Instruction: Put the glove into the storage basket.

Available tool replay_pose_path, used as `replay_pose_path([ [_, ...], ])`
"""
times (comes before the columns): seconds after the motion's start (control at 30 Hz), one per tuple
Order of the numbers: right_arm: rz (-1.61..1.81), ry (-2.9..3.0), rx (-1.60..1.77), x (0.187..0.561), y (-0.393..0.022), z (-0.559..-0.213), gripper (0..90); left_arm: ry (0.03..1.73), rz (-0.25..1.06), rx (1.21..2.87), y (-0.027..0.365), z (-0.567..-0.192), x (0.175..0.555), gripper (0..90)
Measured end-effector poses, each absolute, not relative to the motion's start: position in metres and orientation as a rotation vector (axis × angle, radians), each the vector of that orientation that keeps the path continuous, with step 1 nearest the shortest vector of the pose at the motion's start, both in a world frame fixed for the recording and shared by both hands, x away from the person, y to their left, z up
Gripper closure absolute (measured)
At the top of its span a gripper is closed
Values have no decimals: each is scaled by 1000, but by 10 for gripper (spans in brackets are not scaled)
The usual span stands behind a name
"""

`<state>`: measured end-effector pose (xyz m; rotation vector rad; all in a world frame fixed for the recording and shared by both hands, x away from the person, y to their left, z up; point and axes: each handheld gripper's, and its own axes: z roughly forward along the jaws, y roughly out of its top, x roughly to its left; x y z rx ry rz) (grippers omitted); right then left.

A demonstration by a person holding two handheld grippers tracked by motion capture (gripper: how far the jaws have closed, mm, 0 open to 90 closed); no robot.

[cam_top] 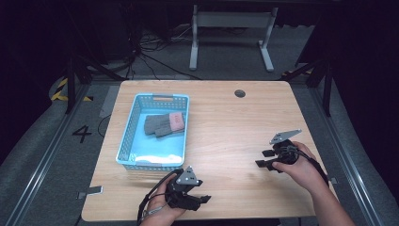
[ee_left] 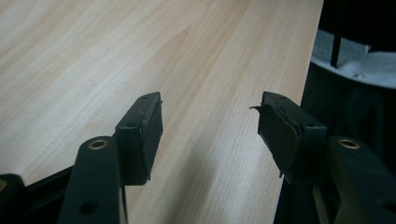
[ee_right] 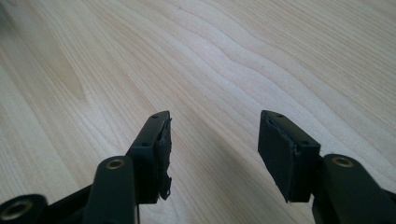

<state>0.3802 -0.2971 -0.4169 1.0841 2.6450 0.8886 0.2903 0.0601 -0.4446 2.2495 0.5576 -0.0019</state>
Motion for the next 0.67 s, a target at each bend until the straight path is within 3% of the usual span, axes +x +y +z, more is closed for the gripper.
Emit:
replay_pose_path([
  [0.23,867,2647,1114,385,-301,-428,451,512,-30,2321,46,-454,288,401],
  [0.37,857,2646,1119,387,-302,-432,444,488,28,2394,39,-455,284,393],
  [0.5,852,2646,1127,386,-303,-434,439,520,-36,2375,39,-456,288,386],
  [0.53,849,2646,1129,386,-304,-434,439,562,-125,2321,43,-457,292,384],
  [0.67,850,2631,1134,388,-304,-436,439,569,-63,2327,47,-455,292,379],
])
